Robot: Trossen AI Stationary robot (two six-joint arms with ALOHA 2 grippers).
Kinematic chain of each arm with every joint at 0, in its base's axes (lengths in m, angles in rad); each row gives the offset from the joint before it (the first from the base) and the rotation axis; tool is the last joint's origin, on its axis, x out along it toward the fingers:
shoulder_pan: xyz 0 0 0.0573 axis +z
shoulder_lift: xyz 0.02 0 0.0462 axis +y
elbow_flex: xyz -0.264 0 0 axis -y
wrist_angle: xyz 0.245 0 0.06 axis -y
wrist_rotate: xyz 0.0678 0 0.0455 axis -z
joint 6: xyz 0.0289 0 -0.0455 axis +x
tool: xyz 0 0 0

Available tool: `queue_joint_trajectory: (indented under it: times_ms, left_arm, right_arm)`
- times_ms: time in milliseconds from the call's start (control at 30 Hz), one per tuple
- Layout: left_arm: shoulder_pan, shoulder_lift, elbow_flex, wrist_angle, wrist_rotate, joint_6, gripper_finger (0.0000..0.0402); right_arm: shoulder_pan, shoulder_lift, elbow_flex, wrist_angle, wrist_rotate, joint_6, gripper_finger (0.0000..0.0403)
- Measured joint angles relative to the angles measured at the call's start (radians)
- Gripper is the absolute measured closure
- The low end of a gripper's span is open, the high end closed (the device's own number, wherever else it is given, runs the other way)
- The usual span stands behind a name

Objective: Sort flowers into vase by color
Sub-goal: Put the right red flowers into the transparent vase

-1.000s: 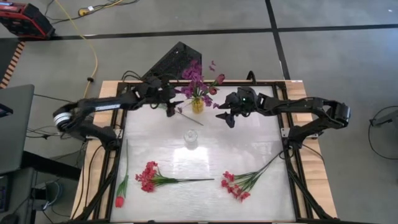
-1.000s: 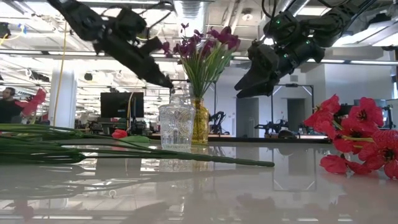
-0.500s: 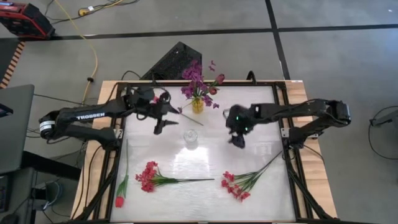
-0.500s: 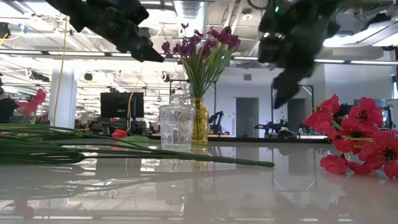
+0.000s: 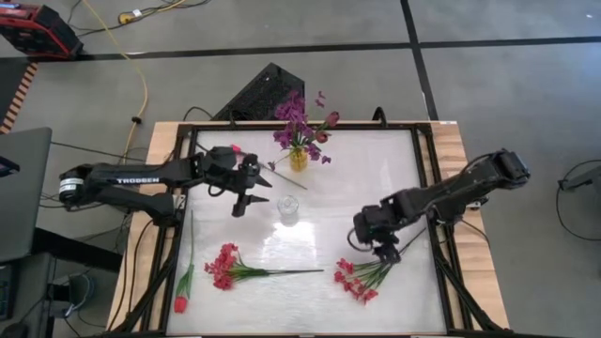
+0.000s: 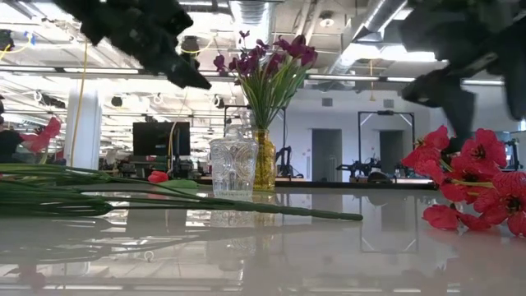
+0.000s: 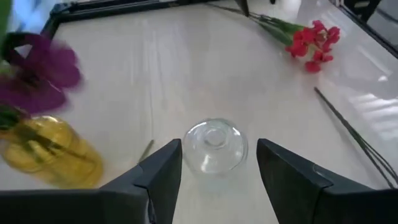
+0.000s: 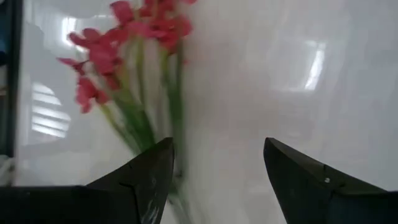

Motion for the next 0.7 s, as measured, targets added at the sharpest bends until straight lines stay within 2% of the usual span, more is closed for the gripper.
queue_joint_trajectory:
  times_ms: [100, 167, 300, 500, 700]
  left_arm:
    - [-0.005, 0.003, -0.106, 0.21, -0.019, -0.021, 0.0213]
    - [-0.005, 0.002, -0.158, 0.34, -0.07, -0.024, 0.0217]
    - [-0.005, 0.003, -0.225, 0.491, -0.101, -0.032, 0.0219]
    - [-0.008, 0.003, -0.238, 0.525, -0.097, -0.036, 0.0219]
    - [-0.012, 0.003, -0.238, 0.524, -0.079, -0.052, 0.0219]
  right_arm:
    - [0.081, 0.001, 0.0, -0.042, -0.002, 0.081, 0.0127]
    - [0.143, 0.009, 0.001, -0.084, 0.0, 0.092, 0.0127]
    - [0.255, 0.058, -0.014, -0.15, 0.019, 0.093, 0.0127]
    - [0.327, 0.191, -0.032, -0.152, 0.107, 0.042, 0.0127]
    - [0.327, 0.308, -0.028, -0.15, 0.107, 0.002, 0.013]
